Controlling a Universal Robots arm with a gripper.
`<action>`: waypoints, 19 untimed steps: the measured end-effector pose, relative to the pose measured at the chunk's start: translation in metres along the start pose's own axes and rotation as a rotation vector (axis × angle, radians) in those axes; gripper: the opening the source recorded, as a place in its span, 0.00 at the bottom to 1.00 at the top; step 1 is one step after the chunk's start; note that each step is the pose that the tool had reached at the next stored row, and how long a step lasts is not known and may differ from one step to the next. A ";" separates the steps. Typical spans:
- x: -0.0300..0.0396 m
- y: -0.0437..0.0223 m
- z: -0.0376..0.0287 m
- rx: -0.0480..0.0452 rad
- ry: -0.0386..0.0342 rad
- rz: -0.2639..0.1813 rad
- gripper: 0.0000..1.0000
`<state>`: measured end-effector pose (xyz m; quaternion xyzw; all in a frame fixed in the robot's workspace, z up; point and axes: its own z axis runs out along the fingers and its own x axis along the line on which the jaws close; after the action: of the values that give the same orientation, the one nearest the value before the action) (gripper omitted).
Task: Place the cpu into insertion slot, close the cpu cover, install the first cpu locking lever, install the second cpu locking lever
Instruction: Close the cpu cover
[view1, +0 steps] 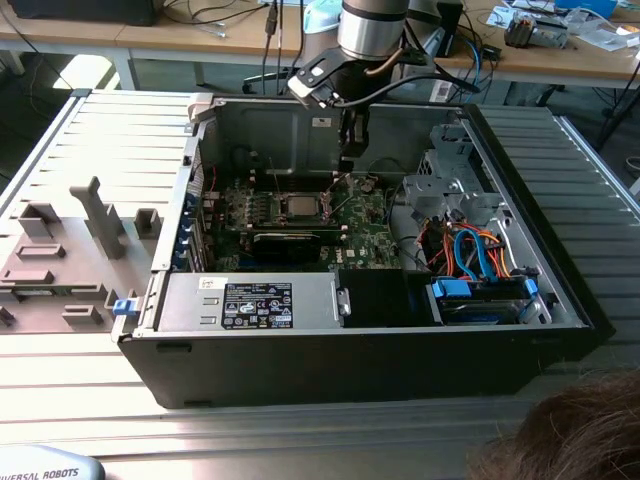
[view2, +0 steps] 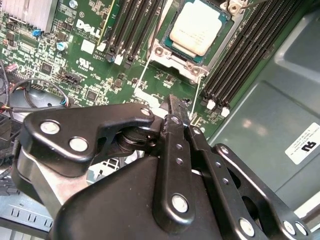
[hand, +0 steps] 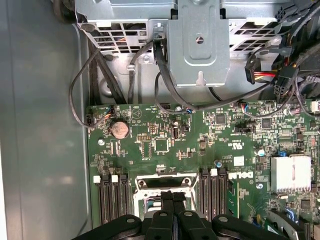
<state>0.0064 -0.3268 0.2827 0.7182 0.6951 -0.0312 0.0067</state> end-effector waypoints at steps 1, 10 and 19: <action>0.0000 0.0006 0.0000 0.0000 0.0000 0.000 0.11; 0.0002 0.0056 0.0005 0.0000 -0.0005 0.000 0.11; 0.0005 0.0129 0.0014 -0.0001 -0.0005 0.000 0.11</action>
<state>0.0193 -0.3268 0.2809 0.7182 0.6951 -0.0313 0.0069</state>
